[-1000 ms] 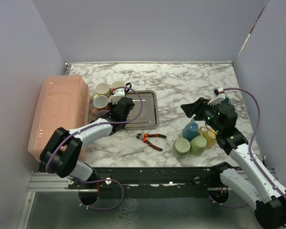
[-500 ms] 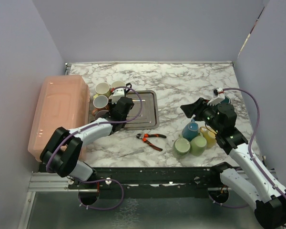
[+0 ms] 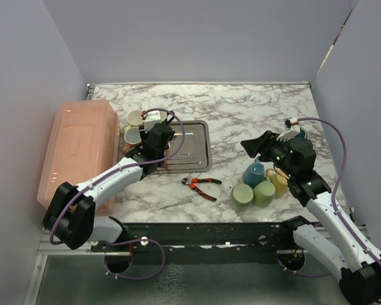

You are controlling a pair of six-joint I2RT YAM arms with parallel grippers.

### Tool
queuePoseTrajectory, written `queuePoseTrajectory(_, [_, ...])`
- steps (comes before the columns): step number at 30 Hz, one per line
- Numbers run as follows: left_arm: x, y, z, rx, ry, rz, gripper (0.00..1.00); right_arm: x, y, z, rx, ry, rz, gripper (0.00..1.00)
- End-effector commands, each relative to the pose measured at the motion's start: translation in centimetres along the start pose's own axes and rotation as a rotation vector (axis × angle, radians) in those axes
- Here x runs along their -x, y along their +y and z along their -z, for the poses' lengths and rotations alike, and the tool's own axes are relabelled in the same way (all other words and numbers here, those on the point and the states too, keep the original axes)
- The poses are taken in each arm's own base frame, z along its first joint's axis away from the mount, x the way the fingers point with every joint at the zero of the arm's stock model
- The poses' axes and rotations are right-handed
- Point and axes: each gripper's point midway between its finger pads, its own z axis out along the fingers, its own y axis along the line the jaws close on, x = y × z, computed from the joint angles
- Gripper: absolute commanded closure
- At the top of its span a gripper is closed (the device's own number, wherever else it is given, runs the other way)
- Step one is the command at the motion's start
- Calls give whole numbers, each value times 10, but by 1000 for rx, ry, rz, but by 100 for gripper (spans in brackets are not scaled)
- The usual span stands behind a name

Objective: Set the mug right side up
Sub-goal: Place the cup on the tray.

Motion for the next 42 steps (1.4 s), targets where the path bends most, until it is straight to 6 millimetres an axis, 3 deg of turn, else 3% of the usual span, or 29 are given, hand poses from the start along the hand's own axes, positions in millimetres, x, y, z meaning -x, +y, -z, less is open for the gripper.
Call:
queuePoseTrajectory(1, [10, -15, 14, -108, 28, 57, 56, 6, 3, 4, -1, -15, -8, 39])
queuePoseTrajectory(6, [0, -37, 20, -228, 93, 72, 71, 5, 2, 3, -3, -11, -13, 39])
queuePoseTrajectory(12, [-15, -46, 14, -246, 147, 57, 73, 4, 1, 2, -8, -6, -12, 39])
queuePoseTrajectory(26, [-31, -18, -11, -75, 151, -47, 73, 5, -3, 1, -30, -5, -1, 39])
queuePoseTrajectory(42, [-21, 4, -16, 25, 137, -40, 73, 4, -3, -1, -32, 1, -9, 39])
